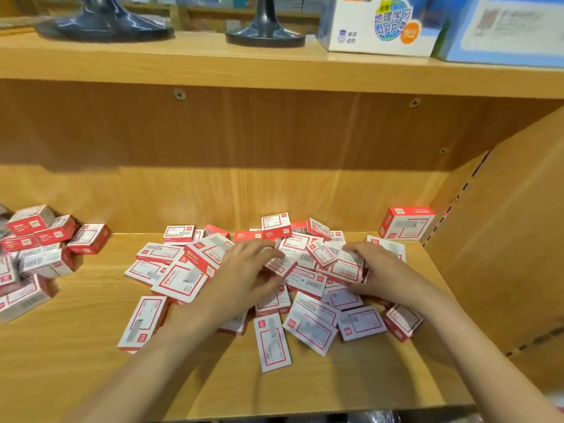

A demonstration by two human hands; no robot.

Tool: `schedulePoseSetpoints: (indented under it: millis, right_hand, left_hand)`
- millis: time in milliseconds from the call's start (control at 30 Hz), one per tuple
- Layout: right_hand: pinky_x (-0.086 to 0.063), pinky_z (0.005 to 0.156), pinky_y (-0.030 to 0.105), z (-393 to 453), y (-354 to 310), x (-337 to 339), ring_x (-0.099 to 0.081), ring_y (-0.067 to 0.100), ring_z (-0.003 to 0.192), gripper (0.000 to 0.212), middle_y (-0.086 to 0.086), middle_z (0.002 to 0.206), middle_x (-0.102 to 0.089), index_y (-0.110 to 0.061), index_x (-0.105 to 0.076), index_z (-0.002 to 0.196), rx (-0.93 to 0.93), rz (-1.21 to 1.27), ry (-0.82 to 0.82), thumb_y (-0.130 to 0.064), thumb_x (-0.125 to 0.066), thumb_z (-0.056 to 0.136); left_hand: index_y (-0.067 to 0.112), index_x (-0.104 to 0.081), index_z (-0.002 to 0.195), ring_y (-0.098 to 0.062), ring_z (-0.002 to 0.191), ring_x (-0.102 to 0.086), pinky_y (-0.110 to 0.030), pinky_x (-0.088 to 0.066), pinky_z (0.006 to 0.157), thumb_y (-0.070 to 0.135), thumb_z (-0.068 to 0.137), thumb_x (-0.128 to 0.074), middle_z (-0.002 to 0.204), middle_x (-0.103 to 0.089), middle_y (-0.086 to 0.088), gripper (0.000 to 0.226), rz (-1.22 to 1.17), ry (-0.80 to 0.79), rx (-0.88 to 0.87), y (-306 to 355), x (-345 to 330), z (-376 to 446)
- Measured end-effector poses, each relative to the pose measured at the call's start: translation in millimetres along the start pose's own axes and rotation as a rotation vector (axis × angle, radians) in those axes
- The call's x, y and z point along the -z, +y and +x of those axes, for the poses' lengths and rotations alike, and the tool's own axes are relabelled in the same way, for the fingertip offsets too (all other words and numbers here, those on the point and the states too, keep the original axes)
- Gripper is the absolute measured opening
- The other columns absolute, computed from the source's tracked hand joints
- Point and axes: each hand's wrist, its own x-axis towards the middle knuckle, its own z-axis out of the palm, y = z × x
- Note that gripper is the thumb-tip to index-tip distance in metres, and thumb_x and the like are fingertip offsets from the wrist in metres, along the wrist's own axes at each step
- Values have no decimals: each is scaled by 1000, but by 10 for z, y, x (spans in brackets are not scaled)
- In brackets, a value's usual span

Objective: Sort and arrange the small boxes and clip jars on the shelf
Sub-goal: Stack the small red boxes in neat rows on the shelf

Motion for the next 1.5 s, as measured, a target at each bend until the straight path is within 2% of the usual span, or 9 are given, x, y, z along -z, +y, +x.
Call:
schedulePoseSetpoints:
  millis: [167, 367, 667, 800, 933, 1000, 1100, 1333, 1500]
  right_hand:
    - [-44, 80, 27, 17, -65, 219, -55, 15, 94, 46, -5, 108, -58, -24, -51, 111, -34, 248, 172, -23, -76, 72]
    - [-46, 78, 34, -51, 105, 394, -57, 16, 86, 24, -1, 93, -62, -19, -60, 93, -131, 522, 351, -27, -73, 75]
    - [-32, 76, 28, -292, 356, 277, -48, 16, 94, 24, -3, 98, -56, -16, -58, 95, -192, 247, 683, -25, -72, 77]
    - [-31, 90, 24, -361, 511, 181, -38, 16, 117, 36, 0, 124, -46, -17, -55, 111, -157, 61, 347, -30, -69, 80]
    - [-36, 90, 28, -571, 478, 234, -40, 18, 117, 35, -4, 117, -47, -22, -54, 106, -182, 67, 339, -41, -66, 79]
    - [-42, 81, 25, -688, 385, 245, -47, 12, 104, 50, -8, 114, -49, -29, -49, 111, -213, 133, 196, -52, -69, 71]
    - [-44, 96, 30, -791, 258, 66, -42, 10, 120, 79, -13, 136, -40, -35, -30, 135, -239, 125, -13, -51, -72, 70]
    - [-43, 63, 9, -925, 440, 214, -57, -9, 75, 51, -22, 90, -53, -36, -35, 108, -179, 330, 255, -28, -72, 75]
    - [-45, 62, 10, -676, 266, 293, -58, -5, 77, 55, -22, 94, -55, -31, -42, 111, -143, 492, 389, -25, -78, 70]
  left_hand:
    - [29, -55, 122, -16, 129, -27, -44, -26, 107, 39, 86, -58, 139, -41, 7, 37, 38, -233, -26, 54, -159, 183]
    - [33, -42, 133, -20, 129, -24, -41, -27, 107, 38, 86, -56, 140, -37, 8, 49, 103, -340, 34, 146, -132, 277]
    - [42, -27, 139, -26, 134, -12, -48, -18, 108, 36, 87, -54, 147, -23, 6, 60, 162, -440, 136, 258, -145, 336]
    - [36, -35, 137, -22, 133, -18, -46, -20, 110, 32, 87, -54, 144, -30, 8, 53, 147, -316, 120, 315, -191, 307]
    - [24, -47, 131, -16, 124, -36, -36, -30, 103, 25, 88, -55, 134, -45, 6, 43, -20, -142, -81, 520, -312, 340]
    - [23, -45, 133, -16, 123, -39, -32, -32, 101, 24, 90, -53, 135, -46, 5, 44, -72, -147, -149, 682, -381, 427]
    - [22, -42, 136, -17, 127, -38, -28, -28, 104, 15, 91, -50, 140, -44, 1, 46, -162, -226, -251, 911, -562, 579]
    - [20, -40, 135, -22, 118, -38, -33, -35, 98, 23, 88, -59, 128, -40, -7, 51, -104, -257, -149, 1072, -925, 657]
    - [20, -52, 124, -19, 113, -41, -28, -35, 91, 30, 83, -65, 117, -46, -6, 44, -266, -82, -34, 1019, -734, 700]
